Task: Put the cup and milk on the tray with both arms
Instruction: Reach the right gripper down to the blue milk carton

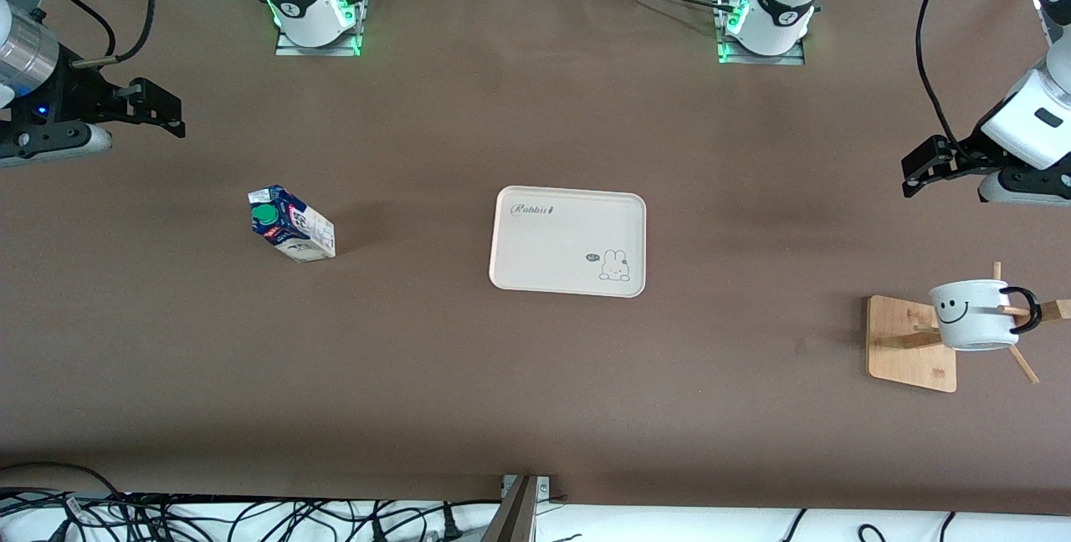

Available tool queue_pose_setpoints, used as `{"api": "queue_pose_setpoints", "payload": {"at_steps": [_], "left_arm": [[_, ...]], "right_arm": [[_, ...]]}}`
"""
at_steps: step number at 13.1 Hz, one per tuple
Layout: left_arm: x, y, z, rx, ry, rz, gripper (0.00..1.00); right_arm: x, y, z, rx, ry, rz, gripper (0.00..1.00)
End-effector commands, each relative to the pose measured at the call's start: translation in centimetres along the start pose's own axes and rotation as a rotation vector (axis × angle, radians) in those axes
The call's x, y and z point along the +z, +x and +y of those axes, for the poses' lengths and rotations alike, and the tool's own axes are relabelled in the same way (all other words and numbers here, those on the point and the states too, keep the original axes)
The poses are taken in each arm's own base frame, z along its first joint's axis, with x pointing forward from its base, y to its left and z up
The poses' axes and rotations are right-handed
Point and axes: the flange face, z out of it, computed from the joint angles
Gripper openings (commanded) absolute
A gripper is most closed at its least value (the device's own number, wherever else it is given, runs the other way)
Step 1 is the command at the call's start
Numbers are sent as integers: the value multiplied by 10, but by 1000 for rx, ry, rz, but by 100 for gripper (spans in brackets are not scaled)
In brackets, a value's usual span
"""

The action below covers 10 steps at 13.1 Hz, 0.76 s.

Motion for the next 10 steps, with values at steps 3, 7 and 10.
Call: {"api": "queue_pose_setpoints", "payload": {"at_steps": [3, 7, 10], "left_arm": [[-6, 4, 2, 17, -19, -3, 100], [-6, 4, 2, 15, -19, -3, 100], [-7, 4, 2, 13, -20, -2, 100]], "right_arm": [[-6, 2, -6, 3, 8, 8, 100], [7, 6, -10, 1, 26, -14, 100], [80, 19, -27, -4, 33, -28, 100]]}}
